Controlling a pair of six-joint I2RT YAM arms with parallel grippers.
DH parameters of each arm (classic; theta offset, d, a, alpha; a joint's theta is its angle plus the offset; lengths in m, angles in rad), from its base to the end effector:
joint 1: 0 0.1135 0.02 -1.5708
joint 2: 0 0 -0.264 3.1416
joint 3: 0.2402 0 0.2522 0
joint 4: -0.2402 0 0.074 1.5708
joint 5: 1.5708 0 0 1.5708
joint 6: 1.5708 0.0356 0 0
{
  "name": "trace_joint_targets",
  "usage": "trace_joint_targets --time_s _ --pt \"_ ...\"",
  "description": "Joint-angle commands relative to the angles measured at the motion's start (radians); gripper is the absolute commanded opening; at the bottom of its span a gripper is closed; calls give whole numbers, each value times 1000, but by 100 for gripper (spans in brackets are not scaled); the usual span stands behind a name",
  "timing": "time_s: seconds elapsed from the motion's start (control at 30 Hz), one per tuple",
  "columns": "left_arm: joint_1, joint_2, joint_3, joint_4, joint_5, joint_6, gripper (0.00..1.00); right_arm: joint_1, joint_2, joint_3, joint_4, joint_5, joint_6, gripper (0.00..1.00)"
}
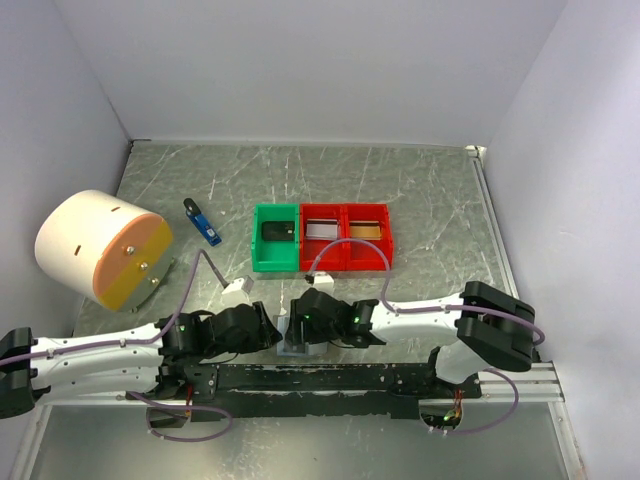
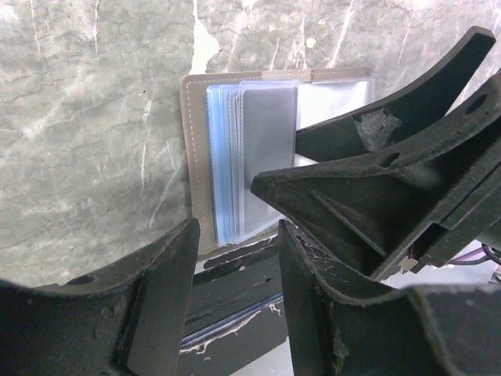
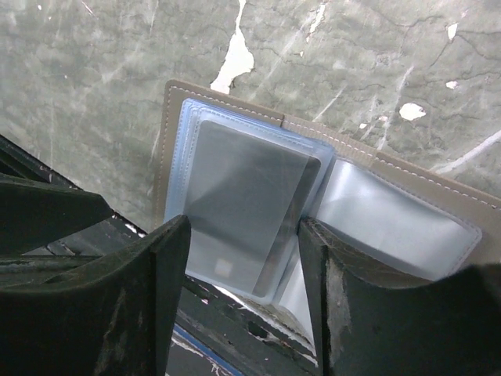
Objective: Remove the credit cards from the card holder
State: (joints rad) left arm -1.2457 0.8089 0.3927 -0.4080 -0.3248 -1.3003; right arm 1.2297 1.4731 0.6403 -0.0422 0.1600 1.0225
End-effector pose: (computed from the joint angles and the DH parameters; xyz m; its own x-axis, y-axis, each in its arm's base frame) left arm 0.0616 -0.1473 0.1813 -0.8614 -0.3037 -0.4072 -0.0044 0.8060 -0.5919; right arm 0.0968 0.2558 0.1516 -0.8987 -0.0130 -0.4385 -0.2480 0.8396 0.4833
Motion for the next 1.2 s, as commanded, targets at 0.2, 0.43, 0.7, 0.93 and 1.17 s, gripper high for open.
trace_joint_targets --time_s 0.2,0.43,0.7,0.93,1.17 --pt "-5 -8 -11 0 -28 -37 55 1 108 124 -241 75 -31 68" --pt "-5 -87 -25 -82 -61 -72 56 12 162 174 -302 121 -29 68" --pt "-4 -119 -32 -90 -67 -61 57 9 139 119 -193 61 -27 60" --pt "-4 -66 -28 -9 -34 -10 59 -19 60 1 -3 -47 -2 56" --pt "-4 -5 -13 37 -14 5 58 -44 46 -23 -13 -47 -8 62"
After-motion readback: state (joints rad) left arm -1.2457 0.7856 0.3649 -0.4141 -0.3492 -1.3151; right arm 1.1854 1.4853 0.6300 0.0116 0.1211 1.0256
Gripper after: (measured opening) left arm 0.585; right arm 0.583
